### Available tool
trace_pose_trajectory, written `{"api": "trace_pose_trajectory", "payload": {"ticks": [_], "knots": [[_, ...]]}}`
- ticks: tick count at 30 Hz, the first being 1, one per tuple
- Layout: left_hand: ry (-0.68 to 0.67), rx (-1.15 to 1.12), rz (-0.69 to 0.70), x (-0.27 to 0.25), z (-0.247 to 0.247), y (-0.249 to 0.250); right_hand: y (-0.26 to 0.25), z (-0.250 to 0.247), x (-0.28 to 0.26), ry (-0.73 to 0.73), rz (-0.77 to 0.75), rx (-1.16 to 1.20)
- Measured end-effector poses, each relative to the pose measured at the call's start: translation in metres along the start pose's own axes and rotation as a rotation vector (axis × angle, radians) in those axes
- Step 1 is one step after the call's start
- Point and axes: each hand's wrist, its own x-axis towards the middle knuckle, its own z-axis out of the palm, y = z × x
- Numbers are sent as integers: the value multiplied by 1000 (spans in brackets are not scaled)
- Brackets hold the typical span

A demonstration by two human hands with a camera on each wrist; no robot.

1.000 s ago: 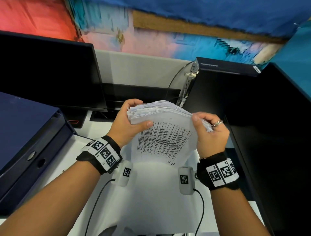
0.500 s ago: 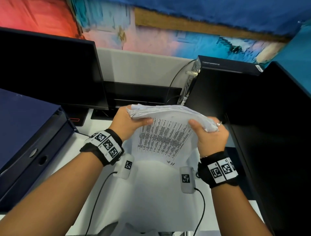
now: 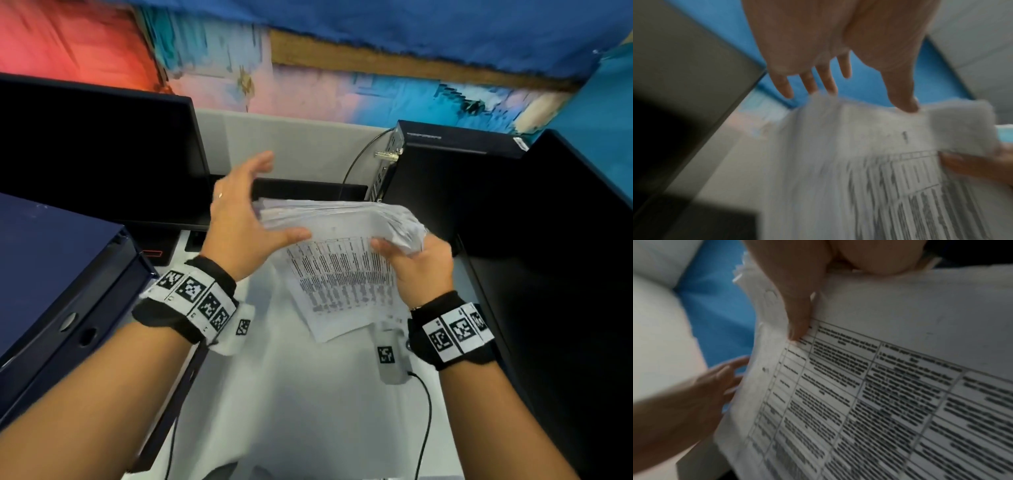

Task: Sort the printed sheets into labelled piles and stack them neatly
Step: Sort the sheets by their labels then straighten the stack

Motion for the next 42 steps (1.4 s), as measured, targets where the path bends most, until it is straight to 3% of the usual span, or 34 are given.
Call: {"api": "trace_pose_trajectory", "payload": {"ticks": [2,4,5,7,9,10,14,18,22,24,32,38,42], "knots": [[-207,310,124,9,0,20,-14,6,8,-97,-164,-237],[-370,340,110,9,10,28,-26,15,11,-152,-251,-309],[-372,267,65,6,13,25,-27,18,10,-142,-256,-297],[-279,157,-45,3,9,13,-14,19,7,44,-238,-398],[-211,70,-172,0,-2,-3,19,12,-3,256,-85,-507],[-193,11,-255,-2,-8,-13,37,7,-9,305,73,-476],[-199,-231,-601,-18,-8,-37,93,-14,-32,134,639,159],[-295,-65,-774,-47,38,-62,141,-26,-47,-26,773,-141],[-487,87,-979,-99,95,-96,187,-23,-69,-286,934,-474],[-476,96,-1071,-117,112,-114,195,-21,-78,-274,955,-494],[-339,47,-1085,-112,112,-118,192,-18,-78,-61,833,-354],[-38,-196,-764,-78,85,-86,132,-29,-41,128,590,-107],[45,-350,-589,-73,64,-68,106,-41,-39,177,426,-17]]}}
